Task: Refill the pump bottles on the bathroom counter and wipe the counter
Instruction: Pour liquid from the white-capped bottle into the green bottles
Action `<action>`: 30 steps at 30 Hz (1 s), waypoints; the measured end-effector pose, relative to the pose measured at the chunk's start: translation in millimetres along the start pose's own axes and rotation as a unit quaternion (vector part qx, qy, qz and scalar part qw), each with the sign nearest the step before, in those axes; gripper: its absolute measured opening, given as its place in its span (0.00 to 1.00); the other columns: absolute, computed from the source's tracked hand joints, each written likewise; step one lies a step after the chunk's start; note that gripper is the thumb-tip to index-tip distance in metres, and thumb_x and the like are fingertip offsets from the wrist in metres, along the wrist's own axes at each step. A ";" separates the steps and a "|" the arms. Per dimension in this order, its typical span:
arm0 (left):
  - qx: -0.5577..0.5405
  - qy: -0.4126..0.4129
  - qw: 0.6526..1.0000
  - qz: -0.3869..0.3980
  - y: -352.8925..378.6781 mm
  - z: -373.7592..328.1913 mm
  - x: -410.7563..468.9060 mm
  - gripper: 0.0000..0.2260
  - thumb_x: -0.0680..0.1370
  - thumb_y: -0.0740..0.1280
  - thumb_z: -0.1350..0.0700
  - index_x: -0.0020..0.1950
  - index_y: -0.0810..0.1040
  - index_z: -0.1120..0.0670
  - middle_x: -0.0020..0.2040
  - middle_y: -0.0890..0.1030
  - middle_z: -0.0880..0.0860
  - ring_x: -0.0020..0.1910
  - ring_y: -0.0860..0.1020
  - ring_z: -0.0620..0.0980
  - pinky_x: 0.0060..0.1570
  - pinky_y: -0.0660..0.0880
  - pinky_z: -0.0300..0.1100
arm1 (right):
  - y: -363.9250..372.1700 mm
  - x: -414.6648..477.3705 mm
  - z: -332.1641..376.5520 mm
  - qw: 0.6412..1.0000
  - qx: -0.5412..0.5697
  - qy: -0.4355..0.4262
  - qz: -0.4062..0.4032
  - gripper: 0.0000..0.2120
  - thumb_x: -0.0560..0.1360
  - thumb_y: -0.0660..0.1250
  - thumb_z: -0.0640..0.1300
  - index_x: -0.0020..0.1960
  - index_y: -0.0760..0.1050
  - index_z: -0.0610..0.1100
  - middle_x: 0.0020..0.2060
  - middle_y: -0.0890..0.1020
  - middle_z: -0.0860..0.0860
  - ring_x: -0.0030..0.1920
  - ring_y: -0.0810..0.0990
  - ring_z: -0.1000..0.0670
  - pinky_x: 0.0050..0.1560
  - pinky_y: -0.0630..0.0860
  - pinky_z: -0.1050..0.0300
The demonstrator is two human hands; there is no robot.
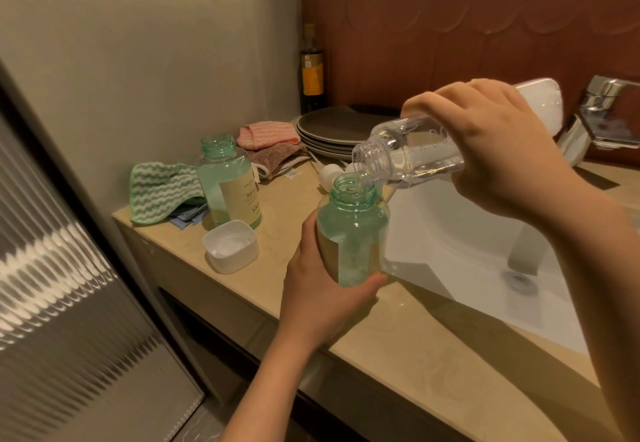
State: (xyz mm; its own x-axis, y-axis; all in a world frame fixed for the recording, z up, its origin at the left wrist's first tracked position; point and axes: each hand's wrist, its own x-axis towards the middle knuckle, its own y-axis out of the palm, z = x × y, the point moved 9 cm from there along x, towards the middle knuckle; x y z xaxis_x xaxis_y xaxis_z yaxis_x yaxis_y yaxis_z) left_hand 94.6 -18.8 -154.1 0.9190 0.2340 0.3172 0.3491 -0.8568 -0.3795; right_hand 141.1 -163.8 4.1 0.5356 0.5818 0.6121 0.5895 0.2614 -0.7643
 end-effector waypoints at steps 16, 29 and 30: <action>-0.003 -0.005 1.000 0.002 0.1 0.5 -0.4 0.43 0.56 0.73 0.37 0.67 0.58 0.35 0.61 0.73 0.38 0.60 0.73 0.43 0.58 0.75 0.50 | -0.9 0.0 -0.4 1.000 -0.003 0.000 -0.001 0.35 0.62 0.69 0.25 0.65 0.69 0.45 0.55 0.76 0.43 0.55 0.71 0.40 0.57 0.67 0.46; -0.005 -0.007 1.000 0.000 0.3 -0.5 -0.4 0.44 0.55 0.73 0.36 0.68 0.59 0.37 0.61 0.73 0.39 0.60 0.73 0.43 0.59 0.75 0.50 | -3.2 -0.8 0.4 1.000 -0.010 -0.001 -0.010 0.35 0.61 0.66 0.24 0.64 0.69 0.45 0.54 0.76 0.42 0.54 0.71 0.39 0.57 0.67 0.45; -0.006 -0.008 1.000 0.000 0.4 -0.4 -0.3 0.44 0.55 0.73 0.36 0.68 0.59 0.37 0.61 0.73 0.39 0.61 0.73 0.43 0.59 0.75 0.51 | -3.4 -1.1 0.4 1.000 -0.013 -0.001 -0.011 0.35 0.61 0.66 0.24 0.65 0.69 0.45 0.54 0.76 0.42 0.54 0.71 0.39 0.58 0.67 0.45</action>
State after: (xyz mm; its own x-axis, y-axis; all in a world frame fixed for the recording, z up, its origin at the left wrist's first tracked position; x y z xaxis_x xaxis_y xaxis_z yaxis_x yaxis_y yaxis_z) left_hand 94.3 -19.5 -154.0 0.9216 0.2416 0.3037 0.3476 -0.8620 -0.3690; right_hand 138.3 -165.0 5.9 0.5203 0.5778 0.6289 0.6167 0.2551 -0.7447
